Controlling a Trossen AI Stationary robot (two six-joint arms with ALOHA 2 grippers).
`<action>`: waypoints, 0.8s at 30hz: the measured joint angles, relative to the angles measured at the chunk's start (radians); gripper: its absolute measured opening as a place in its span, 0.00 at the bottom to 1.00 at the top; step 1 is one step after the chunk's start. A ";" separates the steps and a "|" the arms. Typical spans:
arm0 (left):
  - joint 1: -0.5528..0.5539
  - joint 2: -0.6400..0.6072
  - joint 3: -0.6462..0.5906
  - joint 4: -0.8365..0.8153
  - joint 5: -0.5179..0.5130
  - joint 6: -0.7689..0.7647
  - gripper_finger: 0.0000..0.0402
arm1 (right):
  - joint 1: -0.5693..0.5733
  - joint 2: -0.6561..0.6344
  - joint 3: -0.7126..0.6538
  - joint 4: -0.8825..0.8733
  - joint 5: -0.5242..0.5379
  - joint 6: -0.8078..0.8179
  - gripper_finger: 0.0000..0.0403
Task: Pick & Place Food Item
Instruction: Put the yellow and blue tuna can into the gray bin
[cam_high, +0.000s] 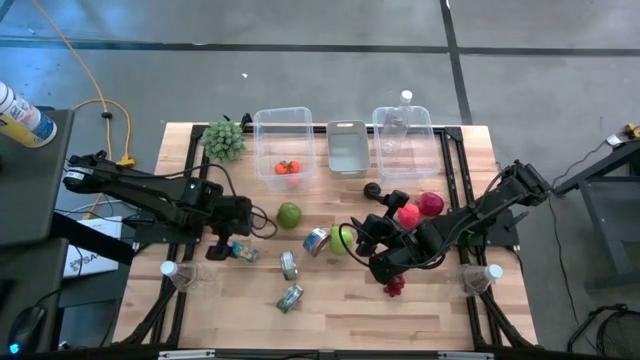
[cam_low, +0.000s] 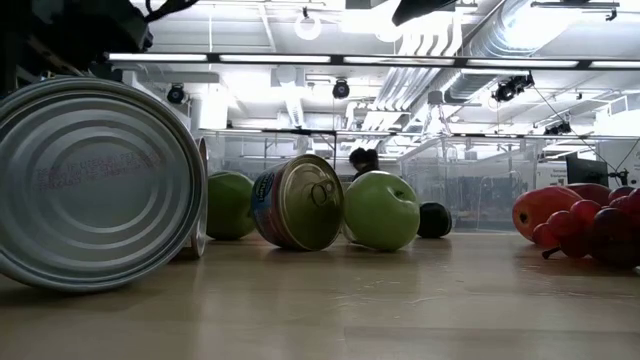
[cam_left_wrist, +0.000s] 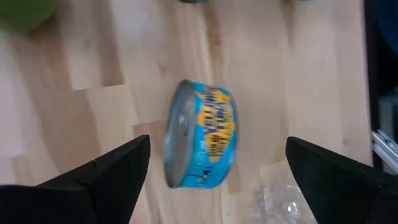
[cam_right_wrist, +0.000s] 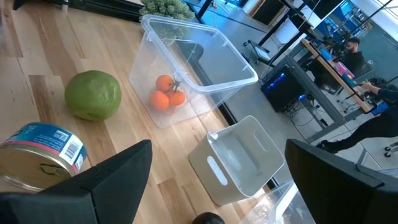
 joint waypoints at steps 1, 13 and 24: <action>0.000 0.000 0.000 0.000 -0.005 -0.009 0.91 | 0.000 0.000 0.000 0.000 0.000 0.000 0.89; -0.030 0.000 0.000 0.017 -0.024 -0.010 0.91 | 0.000 0.000 0.000 0.003 0.000 0.001 0.89; -0.072 0.001 -0.001 0.070 -0.048 0.010 0.91 | 0.000 0.000 0.000 0.007 -0.030 0.024 0.89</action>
